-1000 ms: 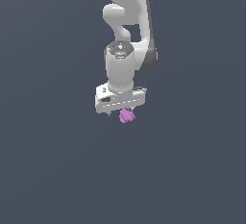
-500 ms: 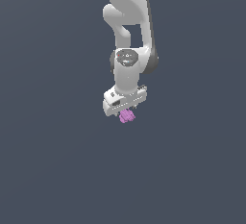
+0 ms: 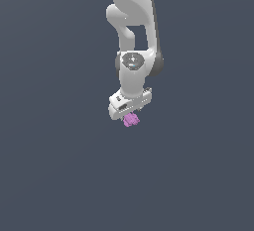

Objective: Pick up the object and move it to a goal position.

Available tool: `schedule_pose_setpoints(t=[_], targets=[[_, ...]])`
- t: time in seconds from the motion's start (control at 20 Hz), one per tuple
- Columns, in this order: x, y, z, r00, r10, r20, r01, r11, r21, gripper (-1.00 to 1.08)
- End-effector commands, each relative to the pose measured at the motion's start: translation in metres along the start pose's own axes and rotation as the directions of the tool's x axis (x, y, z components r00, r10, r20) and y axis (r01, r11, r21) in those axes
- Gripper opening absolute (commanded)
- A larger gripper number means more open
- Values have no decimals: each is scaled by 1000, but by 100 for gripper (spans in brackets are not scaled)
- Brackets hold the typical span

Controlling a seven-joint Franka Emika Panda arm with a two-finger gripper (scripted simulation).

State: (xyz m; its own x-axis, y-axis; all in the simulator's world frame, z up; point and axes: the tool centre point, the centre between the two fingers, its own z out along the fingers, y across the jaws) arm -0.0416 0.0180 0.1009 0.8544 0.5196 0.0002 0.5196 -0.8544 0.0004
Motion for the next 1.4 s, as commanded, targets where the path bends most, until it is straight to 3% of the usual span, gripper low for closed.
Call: schedule_pose_setpoints(t=[0.0, 0.75, 0.8, 1.35], targets=[[0, 0, 3, 1000, 0, 0, 0, 1000, 0, 100], [-1, -1, 50, 1000, -5, 0, 5, 1000, 0, 100], [-1, -1, 50, 1000, -5, 0, 5, 1000, 0, -100], [1, -2, 49, 1000, -8, -2, 8, 1000, 0, -100]])
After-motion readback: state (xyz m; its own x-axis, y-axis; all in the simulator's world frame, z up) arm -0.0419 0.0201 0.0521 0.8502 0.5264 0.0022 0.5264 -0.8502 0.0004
